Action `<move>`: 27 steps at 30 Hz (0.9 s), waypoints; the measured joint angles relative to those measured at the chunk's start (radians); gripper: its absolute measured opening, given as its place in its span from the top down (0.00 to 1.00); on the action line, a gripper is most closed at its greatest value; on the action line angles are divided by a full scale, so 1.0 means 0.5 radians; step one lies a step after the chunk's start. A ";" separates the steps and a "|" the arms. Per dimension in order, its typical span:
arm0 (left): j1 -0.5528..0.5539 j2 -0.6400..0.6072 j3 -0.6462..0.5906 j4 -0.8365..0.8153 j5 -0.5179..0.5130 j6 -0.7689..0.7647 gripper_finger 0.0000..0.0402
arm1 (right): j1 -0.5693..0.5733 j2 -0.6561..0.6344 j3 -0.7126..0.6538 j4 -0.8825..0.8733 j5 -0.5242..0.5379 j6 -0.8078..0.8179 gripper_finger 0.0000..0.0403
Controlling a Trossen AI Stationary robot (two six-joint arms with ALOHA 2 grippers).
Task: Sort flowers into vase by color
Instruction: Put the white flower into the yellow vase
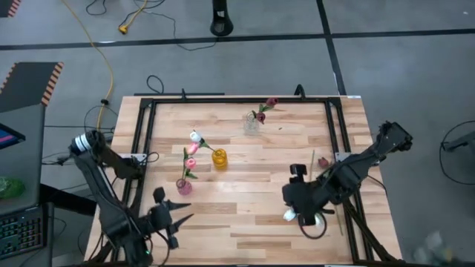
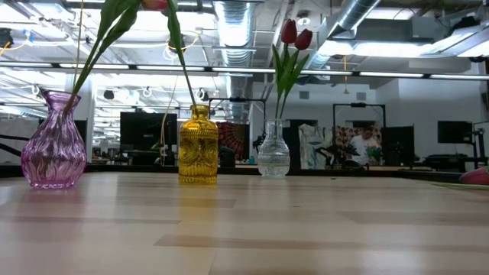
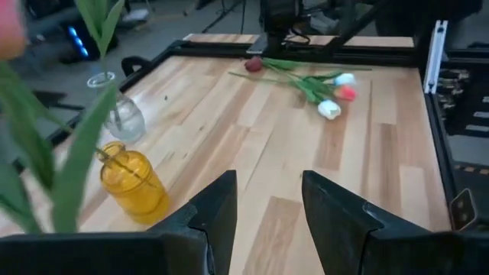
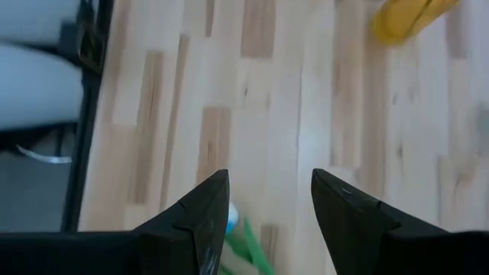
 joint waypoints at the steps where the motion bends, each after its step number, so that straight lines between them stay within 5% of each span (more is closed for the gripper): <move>1: 0.000 0.037 0.000 0.020 -0.024 0.007 0.66 | 0.022 -0.001 -0.046 -0.002 -0.001 0.018 0.47; 27: 0.017 0.216 0.000 0.159 -0.090 -0.129 0.66 | 0.028 0.000 -1.129 0.032 -0.156 0.210 0.47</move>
